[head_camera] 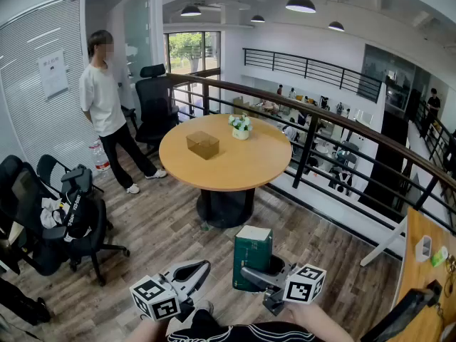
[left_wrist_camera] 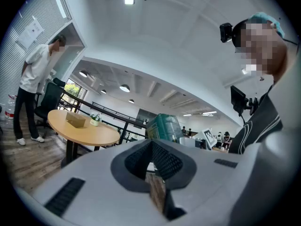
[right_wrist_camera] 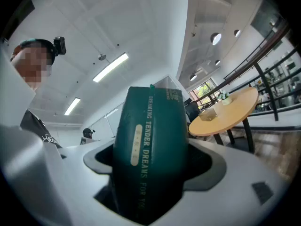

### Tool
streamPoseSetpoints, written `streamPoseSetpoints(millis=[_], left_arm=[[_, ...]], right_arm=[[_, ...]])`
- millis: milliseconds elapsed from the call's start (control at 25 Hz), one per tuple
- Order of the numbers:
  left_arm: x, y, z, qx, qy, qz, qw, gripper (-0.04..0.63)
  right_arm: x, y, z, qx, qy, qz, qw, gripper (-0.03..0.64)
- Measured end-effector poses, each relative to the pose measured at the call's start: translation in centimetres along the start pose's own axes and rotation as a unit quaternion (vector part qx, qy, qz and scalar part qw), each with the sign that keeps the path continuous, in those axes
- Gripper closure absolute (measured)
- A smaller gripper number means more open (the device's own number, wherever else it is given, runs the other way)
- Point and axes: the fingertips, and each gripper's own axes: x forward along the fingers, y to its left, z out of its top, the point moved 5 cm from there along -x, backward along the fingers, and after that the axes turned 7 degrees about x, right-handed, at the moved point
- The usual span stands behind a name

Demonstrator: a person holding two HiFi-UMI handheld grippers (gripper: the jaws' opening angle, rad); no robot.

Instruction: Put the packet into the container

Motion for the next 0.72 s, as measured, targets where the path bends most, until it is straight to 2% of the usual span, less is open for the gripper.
streamPoseSetpoints(millis=[720], left_arm=[[1.3,-1.1,-0.3,-0.005,0.003,0.017,0.9998,0.589]], right_arm=[[-1.4,-0.4,0.3,-0.003,0.006,0.013,1.000,0.193]])
